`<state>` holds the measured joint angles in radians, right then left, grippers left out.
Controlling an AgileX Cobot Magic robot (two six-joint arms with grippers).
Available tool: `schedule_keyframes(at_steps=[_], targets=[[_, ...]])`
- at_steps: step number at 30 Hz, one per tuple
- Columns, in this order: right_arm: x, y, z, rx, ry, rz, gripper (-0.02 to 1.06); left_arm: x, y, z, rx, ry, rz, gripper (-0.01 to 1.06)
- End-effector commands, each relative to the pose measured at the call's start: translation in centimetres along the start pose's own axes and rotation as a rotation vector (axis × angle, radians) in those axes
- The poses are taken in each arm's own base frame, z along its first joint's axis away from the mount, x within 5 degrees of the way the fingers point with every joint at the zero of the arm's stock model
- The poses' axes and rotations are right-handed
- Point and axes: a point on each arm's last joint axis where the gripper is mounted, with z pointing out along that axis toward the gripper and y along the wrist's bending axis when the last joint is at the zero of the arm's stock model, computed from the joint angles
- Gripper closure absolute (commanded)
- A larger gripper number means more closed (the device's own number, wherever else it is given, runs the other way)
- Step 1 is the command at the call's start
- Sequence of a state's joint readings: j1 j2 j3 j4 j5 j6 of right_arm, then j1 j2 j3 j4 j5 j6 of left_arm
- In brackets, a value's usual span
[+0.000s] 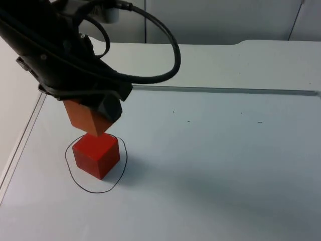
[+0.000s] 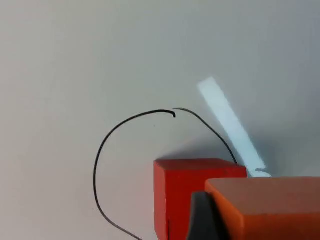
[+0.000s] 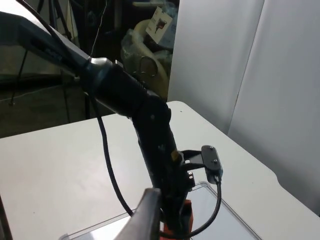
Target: Pick up one cube with the left hand and another cube with the right hand. First place the cube in the right hand at the target position, then stack the cube in the left hand on top.
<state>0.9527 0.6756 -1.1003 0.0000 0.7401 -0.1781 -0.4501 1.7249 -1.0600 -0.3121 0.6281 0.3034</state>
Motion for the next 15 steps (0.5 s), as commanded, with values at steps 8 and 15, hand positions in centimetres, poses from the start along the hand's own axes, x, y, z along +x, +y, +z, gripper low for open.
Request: schedule_keyframes(at_steps=[8, 15], targets=[[0.2, 0.0, 0.1, 0.001, 0.009, -0.014, 0.17, 0.1, 0.2, 0.7, 0.001, -0.002, -0.058, 1.05], [0.1, -0.1, 0.1, 0.012, -0.005, -0.024, 0.17, 0.9, 0.5, 1.4, -0.022, -0.011, -0.055, 1.05]])
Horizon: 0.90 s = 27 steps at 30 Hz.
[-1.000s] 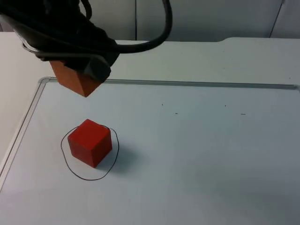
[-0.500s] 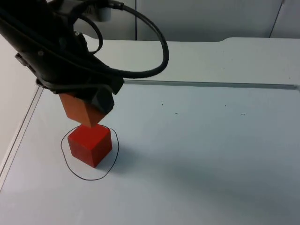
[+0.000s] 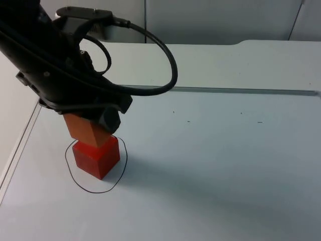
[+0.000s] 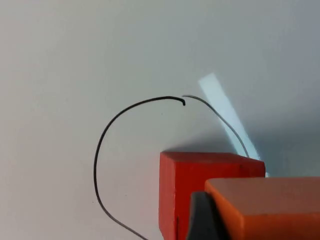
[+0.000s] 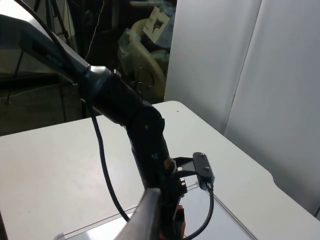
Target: Pick up one cube with the left hand and another cube with the right hand. First place the cube in the right hand at the target position, then stack the cube in the left hand on top.
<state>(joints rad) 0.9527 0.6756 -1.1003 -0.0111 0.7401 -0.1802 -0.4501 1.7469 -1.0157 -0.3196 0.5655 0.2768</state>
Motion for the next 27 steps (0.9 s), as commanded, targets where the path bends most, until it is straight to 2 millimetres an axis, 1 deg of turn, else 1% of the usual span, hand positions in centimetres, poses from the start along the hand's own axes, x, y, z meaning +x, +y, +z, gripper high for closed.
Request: schedule_keyframes(at_steps=[1, 14, 27], targets=[[0.1, 0.0, 0.1, 0.005, -0.008, -0.014, 0.17, -0.2, 0.3, 0.0, -0.014, -0.029, -0.013, 1.05], [0.1, 0.0, 0.1, 0.004, 0.000, -0.011, 0.17, -0.2, 0.3, 0.2, -0.012, -0.033, -0.011, 1.05], [0.1, 0.0, 0.1, 0.004, 0.000, -0.011, 0.17, 0.4, 0.7, 2.3, -0.018, 0.032, -0.011, 1.05]])
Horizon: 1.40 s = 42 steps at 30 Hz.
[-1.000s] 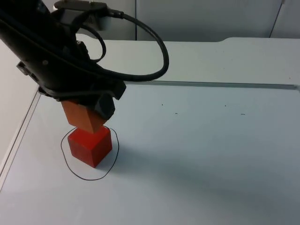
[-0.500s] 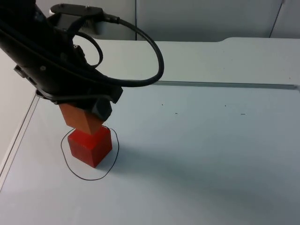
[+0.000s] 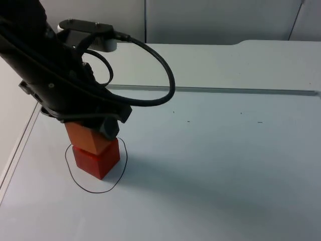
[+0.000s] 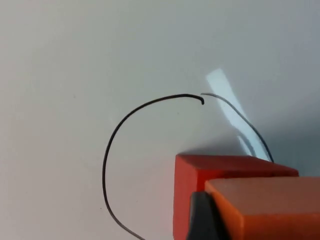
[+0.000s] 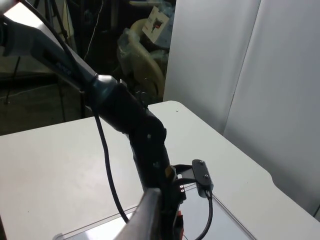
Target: Pick up one cube with the left hand and another cube with the right hand. First place the cube in the right hand at the target position, then stack the cube in the left hand on top.
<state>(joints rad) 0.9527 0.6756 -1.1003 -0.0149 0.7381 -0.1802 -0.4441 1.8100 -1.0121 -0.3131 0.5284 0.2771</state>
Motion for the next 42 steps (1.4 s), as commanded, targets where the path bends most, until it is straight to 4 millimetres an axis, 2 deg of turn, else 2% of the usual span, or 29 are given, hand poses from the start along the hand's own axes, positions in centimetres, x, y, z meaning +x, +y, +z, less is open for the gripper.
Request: schedule_keyframes(at_steps=[1, 15, 18, 19, 20, 21, 23, 24, 26, 27, 30, 35, 38, 39, 42], targets=[[0.1, 0.0, 0.1, 0.001, 0.002, -0.008, 0.17, 0.1, 0.1, 0.4, -0.003, 0.007, -0.002, 1.05], [0.0, 0.0, 0.1, 0.007, -0.016, -0.011, 0.17, 0.2, 0.1, 0.6, 0.000, 0.022, 0.003, 1.03], [0.0, 0.0, 0.1, 0.007, -0.018, -0.011, 0.17, 0.3, 0.1, 0.6, 0.001, 0.028, 0.003, 0.89], [0.0, 0.0, 0.1, 0.007, -0.018, -0.011, 0.17, 0.3, 0.1, 0.6, 0.001, 0.028, 0.003, 0.89], [0.0, 0.0, 0.1, 0.007, -0.018, -0.011, 0.17, 0.3, 0.1, 0.6, 0.003, 0.033, 0.003, 0.82], [0.0, 0.0, 0.1, 0.007, -0.018, -0.011, 0.17, 0.4, 0.0, 0.6, 0.004, 0.038, 0.003, 0.69], [0.0, 0.0, 0.1, 0.007, -0.018, -0.011, 0.17, 0.5, 0.0, 0.6, 0.012, 0.047, -0.004, 0.52], [0.0, 0.0, 0.1, 0.007, -0.018, -0.011, 0.17, 0.5, 0.0, 0.6, 0.012, 0.047, -0.004, 0.52], [0.0, 0.0, 0.1, 0.007, -0.018, -0.011, 0.17, 0.5, -0.1, 0.6, 0.017, 0.055, -0.010, 0.36], [0.0, 0.0, 0.1, 0.007, -0.018, -0.011, 0.17, 0.6, -0.1, 0.6, 0.020, 0.060, -0.012, 0.33], [0.0, 0.0, 0.1, 0.007, -0.018, -0.011, 0.17, 0.6, -0.2, 0.4, 0.025, 0.059, -0.017, 0.32], [-0.1, 0.0, 0.1, 0.008, -0.020, -0.011, 0.17, 0.1, -0.4, -1.0, 0.023, 0.005, -0.013, 0.32], [-0.2, -0.1, 0.1, 0.009, -0.030, -0.011, 0.17, -0.4, -0.8, -3.4, 0.029, -0.071, -0.009, 0.32], [-0.2, -0.1, 0.1, 0.009, -0.030, -0.011, 0.17, -0.4, -0.8, -3.4, 0.029, -0.071, -0.009, 0.32], [-0.3, -0.1, 0.1, 0.013, -0.048, -0.011, 0.17, -0.8, -1.3, -6.5, 0.032, -0.164, 0.003, 0.32]])
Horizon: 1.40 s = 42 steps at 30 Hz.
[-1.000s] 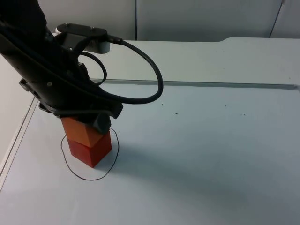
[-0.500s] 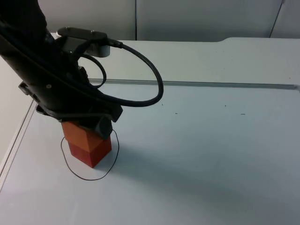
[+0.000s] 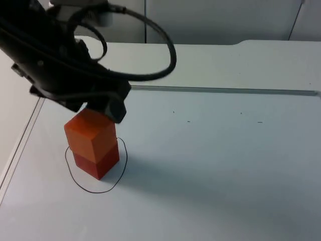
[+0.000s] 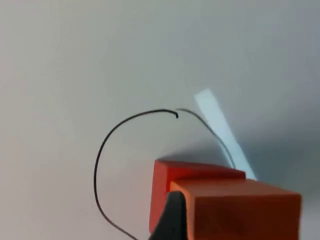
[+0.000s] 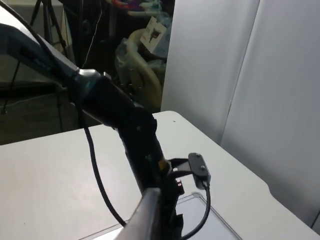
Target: Pick up one cube with the left hand and another cube with the right hand. First place the cube in the right hand at the target position, then stack the cube in the left hand on top.
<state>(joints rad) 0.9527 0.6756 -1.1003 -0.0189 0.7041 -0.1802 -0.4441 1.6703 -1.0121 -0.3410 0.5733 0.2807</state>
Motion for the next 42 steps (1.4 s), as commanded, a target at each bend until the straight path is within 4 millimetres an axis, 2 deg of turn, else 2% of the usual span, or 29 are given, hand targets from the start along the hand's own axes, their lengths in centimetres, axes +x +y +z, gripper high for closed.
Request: schedule_keyframes(at_steps=[1, 6, 7, 11, 12, 16, 17, 21, 23, 26, 27, 31, 32, 36, 37, 41, 42], targets=[[0.0, 0.0, 0.1, 0.004, -0.015, -0.008, 0.17, -0.4, -0.4, -1.9, 0.006, -0.065, 0.000, 0.32], [-0.1, 0.0, 0.1, 0.002, -0.021, -0.005, 0.17, -2.0, -2.0, -9.7, 0.027, -0.257, 0.052, 0.32], [-0.1, 0.0, 0.1, 0.002, -0.021, -0.005, 0.17, -2.0, -2.0, -9.7, 0.027, -0.257, 0.052, 0.32], [-0.1, 0.0, 0.1, 0.003, -0.023, -0.005, 0.17, -2.1, -3.8, -18.1, 0.045, -0.457, 0.112, 0.32], [-0.1, 0.0, 0.1, 0.003, -0.023, -0.005, 0.17, -2.1, -3.8, -18.1, 0.045, -0.457, 0.112, 0.32], [-0.1, 0.0, 0.1, 0.004, -0.023, -0.006, 0.17, 0.2, -4.9, -24.5, 0.037, -0.640, 0.170, 0.32], [-0.1, 0.0, 0.1, 0.004, -0.023, -0.006, 0.17, 0.2, -4.9, -24.5, 0.037, -0.640, 0.170, 0.32], [0.1, -0.1, 0.1, 0.009, -0.002, -0.017, 0.17, 4.2, -5.8, -29.1, 0.027, -0.724, 0.241, 0.32], [0.2, -0.1, 0.1, 0.013, 0.010, -0.024, 0.17, 4.7, -5.9, -29.5, 0.025, -0.724, 0.247, 0.32], [0.9, -0.1, 0.2, 0.024, 0.053, -0.034, 0.17, 8.0, -6.0, -30.6, 0.010, -0.752, 0.267, 0.32], [0.9, -0.1, 0.2, 0.024, 0.053, -0.034, 0.17, 8.0, -6.0, -30.6, 0.010, -0.752, 0.267, 0.32], [3.6, 0.1, 1.3, 0.049, 0.086, -0.026, 0.18, 11.8, -5.7, -29.5, 0.003, -0.754, 0.267, 0.32], [3.6, 0.1, 1.3, 0.049, 0.086, -0.026, 0.18, 11.8, -5.7, -29.5, 0.003, -0.754, 0.267, 0.32], [7.3, 0.9, 2.2, 0.041, 0.086, 0.013, 0.18, 15.8, -5.3, -27.8, -0.002, -0.755, 0.268, 0.32], [7.3, 0.9, 2.2, 0.041, 0.086, 0.013, 0.18, 15.8, -5.3, -27.8, -0.002, -0.755, 0.268, 0.32], [9.8, 1.5, 2.1, 0.036, 0.120, 0.066, 0.18, 19.1, -4.9, -26.7, -0.022, -0.772, 0.255, 0.32], [9.8, 1.5, 2.1, 0.036, 0.120, 0.066, 0.18, 19.1, -4.9, -26.7, -0.022, -0.772, 0.255, 0.32]])
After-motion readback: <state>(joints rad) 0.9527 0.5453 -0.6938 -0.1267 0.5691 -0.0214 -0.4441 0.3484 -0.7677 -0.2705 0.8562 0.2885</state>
